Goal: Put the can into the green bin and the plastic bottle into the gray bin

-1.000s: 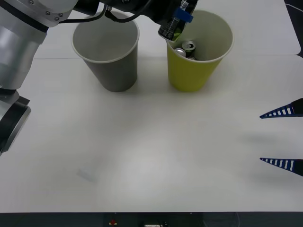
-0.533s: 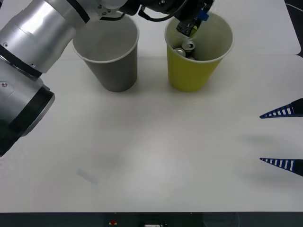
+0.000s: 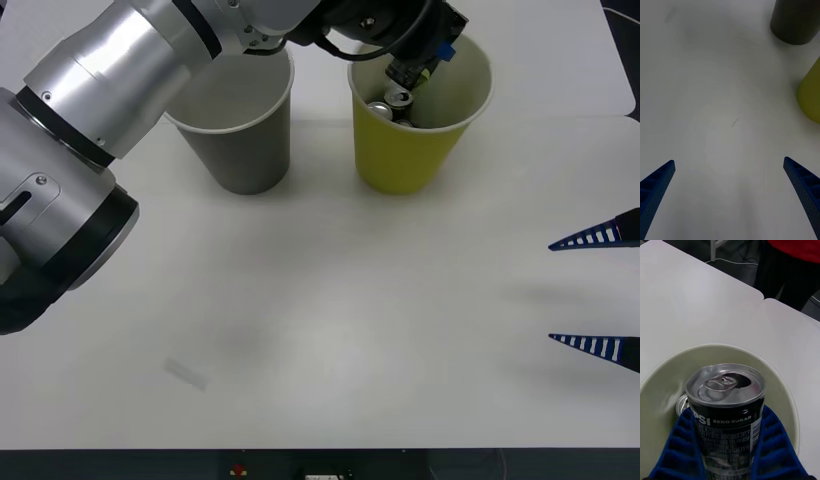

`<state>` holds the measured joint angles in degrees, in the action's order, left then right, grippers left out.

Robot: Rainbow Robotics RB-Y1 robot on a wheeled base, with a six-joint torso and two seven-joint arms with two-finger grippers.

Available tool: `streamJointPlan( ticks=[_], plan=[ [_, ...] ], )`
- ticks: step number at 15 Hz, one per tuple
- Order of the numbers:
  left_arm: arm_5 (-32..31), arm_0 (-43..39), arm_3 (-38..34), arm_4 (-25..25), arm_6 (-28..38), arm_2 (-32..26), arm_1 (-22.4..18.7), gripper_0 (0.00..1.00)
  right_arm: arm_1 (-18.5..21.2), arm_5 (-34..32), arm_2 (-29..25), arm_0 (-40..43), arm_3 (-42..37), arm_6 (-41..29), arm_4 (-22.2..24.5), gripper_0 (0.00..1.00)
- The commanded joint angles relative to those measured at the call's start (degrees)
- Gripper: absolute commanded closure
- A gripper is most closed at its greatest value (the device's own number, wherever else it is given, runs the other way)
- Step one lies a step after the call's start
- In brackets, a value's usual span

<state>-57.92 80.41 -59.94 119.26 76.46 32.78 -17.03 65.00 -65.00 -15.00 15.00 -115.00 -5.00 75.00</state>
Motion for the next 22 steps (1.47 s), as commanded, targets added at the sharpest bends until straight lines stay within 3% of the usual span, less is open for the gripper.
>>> streamJointPlan(
  ticks=[1,4,8,12,15,19,22],
  plan=[
    [0.4,-0.1,0.0,0.0,-1.1,0.0,0.2,0.0,0.0,0.0,0.0,0.0,0.0,0.0,0.0,0.0],
    [0.7,-0.1,0.0,-0.6,-1.4,-0.1,0.2,0.0,0.0,0.0,0.0,0.0,0.0,0.0,0.0,0.0],
    [0.7,-2.3,-0.4,-2.4,-7.1,-3.7,-0.6,0.0,0.0,0.0,0.0,0.0,0.0,0.0,0.0,0.0],
    [0.7,-7.4,-3.9,-10.6,-14.9,-5.8,-4.9,0.0,0.0,0.0,0.0,0.0,0.0,0.0,0.0,0.0],
    [0.3,-13.1,-12.6,-12.1,-16.3,-7.7,-8.4,0.0,0.0,0.0,0.0,0.0,0.0,0.0,0.0,0.0],
    [-6.8,-19.5,-22.7,-12.1,-19.0,-13.4,-11.4,0.0,0.0,0.0,0.0,0.0,0.0,0.0,0.0,0.0],
    [-8.0,-25.5,-28.5,-16.3,-24.1,-15.8,-14.7,0.0,0.0,0.0,0.0,0.0,0.0,0.0,0.0,0.0]
  ],
)
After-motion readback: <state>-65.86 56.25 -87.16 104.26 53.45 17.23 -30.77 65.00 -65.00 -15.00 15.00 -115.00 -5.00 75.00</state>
